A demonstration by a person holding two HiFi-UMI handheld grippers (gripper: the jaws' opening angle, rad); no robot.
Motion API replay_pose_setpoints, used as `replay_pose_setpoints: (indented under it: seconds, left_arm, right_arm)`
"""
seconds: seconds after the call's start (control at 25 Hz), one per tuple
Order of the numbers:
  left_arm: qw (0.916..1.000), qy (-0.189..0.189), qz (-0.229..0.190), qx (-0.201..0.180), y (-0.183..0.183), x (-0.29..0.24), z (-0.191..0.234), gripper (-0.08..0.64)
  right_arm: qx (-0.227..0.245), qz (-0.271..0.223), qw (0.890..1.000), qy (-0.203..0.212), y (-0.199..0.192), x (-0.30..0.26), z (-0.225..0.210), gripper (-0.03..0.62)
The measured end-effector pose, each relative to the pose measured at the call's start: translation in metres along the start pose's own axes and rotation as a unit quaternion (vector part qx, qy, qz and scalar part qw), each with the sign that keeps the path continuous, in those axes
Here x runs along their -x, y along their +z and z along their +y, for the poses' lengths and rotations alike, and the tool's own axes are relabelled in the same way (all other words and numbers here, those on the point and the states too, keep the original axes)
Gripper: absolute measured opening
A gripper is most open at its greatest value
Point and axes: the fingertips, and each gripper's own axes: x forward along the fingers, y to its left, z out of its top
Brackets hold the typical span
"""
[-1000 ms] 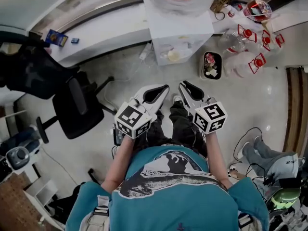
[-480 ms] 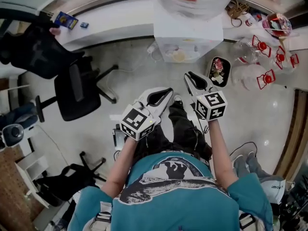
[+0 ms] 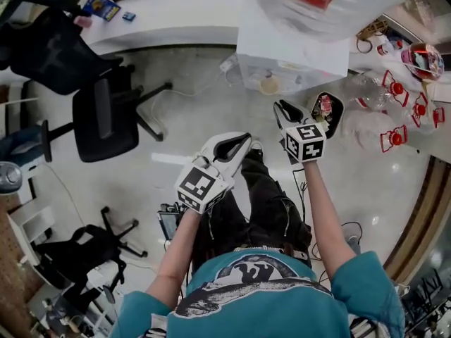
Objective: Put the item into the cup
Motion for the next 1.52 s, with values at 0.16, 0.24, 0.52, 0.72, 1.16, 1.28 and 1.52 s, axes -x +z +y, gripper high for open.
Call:
replay_pose_setpoints:
  seconds: [0.16, 0.24, 0.52, 0.72, 1.16, 1.28, 1.52]
  left_arm:
    - [0.9996, 0.024, 0.013, -0.006, -0.012, -0.01, 0.018, -0.002]
    - [0.9995, 0.027, 0.011, -0.009, -0.02, -0.018, 0.024, -0.002]
    - [0.9993, 0.028, 0.023, 0.014, -0.043, -0.035, 0.034, -0.002]
    - [0.9989, 0.016, 0.03, 0.033, -0.051, -0.045, 0.035, -0.002]
    - [0.9979, 0.025, 0.045, 0.041, -0.06, -0.042, 0.047, -0.002]
    - [0.9979, 0.032, 0.04, 0.041, -0.056, -0.041, 0.053, -0.002]
    - [0.9976, 0.038, 0.036, 0.046, -0.048, -0.039, 0.053, -0.002]
  right_arm:
    - [-0.003, 0.019, 1.0, -0.002, -0.016, -0.035, -0.021, 0.063]
    - [-0.002, 0.028, 1.0, -0.005, -0.023, -0.052, -0.033, 0.063]
    - [-0.012, 0.058, 0.998, -0.017, -0.05, -0.103, -0.058, 0.064]
    - [-0.007, 0.072, 0.997, -0.035, -0.06, -0.131, -0.075, 0.064]
    - [0.038, 0.106, 0.993, -0.042, -0.066, -0.157, -0.087, 0.124]
    - [0.034, 0.103, 0.993, -0.039, -0.063, -0.155, -0.086, 0.129]
    - [0.017, 0.09, 0.995, -0.03, -0.059, -0.141, -0.08, 0.129]
